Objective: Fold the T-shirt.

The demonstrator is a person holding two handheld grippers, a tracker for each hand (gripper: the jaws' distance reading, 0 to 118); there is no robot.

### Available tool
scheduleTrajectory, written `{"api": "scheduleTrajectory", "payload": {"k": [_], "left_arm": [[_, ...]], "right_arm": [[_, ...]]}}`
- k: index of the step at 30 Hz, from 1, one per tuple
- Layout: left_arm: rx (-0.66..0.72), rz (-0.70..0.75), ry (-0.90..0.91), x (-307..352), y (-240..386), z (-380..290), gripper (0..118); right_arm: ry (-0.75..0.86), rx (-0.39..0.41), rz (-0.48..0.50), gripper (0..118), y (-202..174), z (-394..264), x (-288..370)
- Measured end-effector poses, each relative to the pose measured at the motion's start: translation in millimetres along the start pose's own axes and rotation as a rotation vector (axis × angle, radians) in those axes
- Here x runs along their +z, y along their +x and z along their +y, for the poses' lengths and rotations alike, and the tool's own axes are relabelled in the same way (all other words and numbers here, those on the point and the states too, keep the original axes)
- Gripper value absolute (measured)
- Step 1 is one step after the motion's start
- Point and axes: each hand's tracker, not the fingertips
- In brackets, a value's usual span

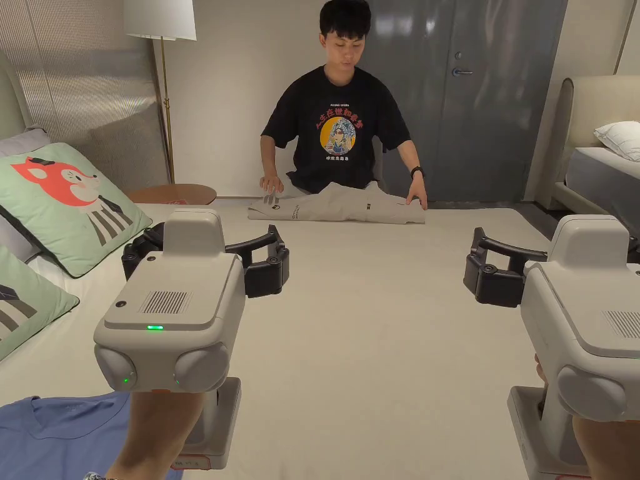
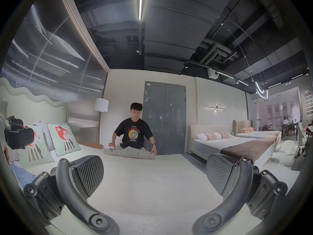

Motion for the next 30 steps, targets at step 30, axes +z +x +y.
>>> {"api": "scheduleTrajectory", "payload": {"k": [30], "left_arm": [[0.0, -0.004, -0.005, 0.6, 2.1, 1.8, 111]], "right_arm": [[0.01, 0.017, 0.005, 118, -2.8, 2.6, 1.7]]}}
